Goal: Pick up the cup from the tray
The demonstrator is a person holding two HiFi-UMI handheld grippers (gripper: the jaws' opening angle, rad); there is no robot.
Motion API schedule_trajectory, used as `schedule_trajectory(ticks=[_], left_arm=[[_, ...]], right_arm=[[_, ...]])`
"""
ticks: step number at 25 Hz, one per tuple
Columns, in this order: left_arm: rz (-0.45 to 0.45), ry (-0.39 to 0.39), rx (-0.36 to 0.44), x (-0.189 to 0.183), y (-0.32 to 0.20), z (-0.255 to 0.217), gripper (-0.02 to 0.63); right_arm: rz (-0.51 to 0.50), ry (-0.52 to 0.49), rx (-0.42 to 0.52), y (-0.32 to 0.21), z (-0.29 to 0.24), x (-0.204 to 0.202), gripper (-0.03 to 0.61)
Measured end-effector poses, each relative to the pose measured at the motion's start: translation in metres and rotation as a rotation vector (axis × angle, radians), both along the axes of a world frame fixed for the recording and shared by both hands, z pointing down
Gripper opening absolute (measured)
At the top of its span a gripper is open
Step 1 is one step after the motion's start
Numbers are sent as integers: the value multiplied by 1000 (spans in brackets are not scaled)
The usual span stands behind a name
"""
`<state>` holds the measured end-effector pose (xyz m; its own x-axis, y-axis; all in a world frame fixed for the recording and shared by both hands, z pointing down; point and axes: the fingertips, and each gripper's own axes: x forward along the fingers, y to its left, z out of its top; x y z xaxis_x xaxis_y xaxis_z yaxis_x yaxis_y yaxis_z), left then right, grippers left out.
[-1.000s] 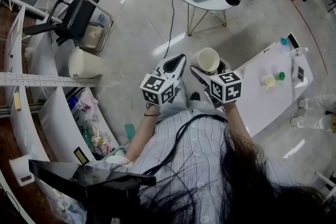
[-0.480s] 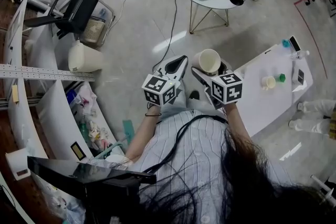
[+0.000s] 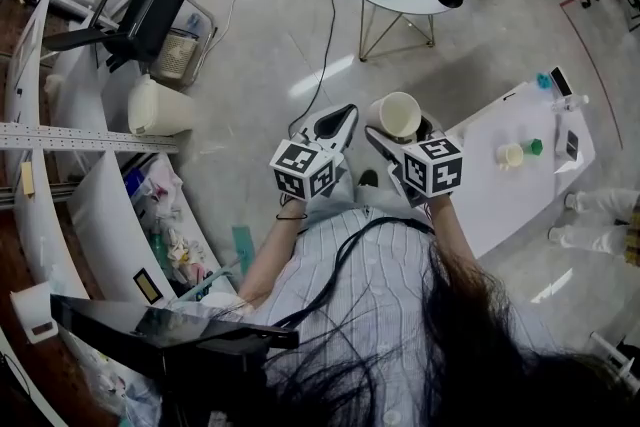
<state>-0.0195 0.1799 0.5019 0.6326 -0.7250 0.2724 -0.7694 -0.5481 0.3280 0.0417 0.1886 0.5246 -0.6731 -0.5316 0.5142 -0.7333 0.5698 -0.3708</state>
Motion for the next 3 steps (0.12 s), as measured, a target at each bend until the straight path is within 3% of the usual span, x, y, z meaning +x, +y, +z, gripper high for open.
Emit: schedule_trajectory(ticks=[3], left_arm=[[-2,-5,-7,-1,0,3,15]], right_arm=[[4,-1,1,-2,0,2,411]])
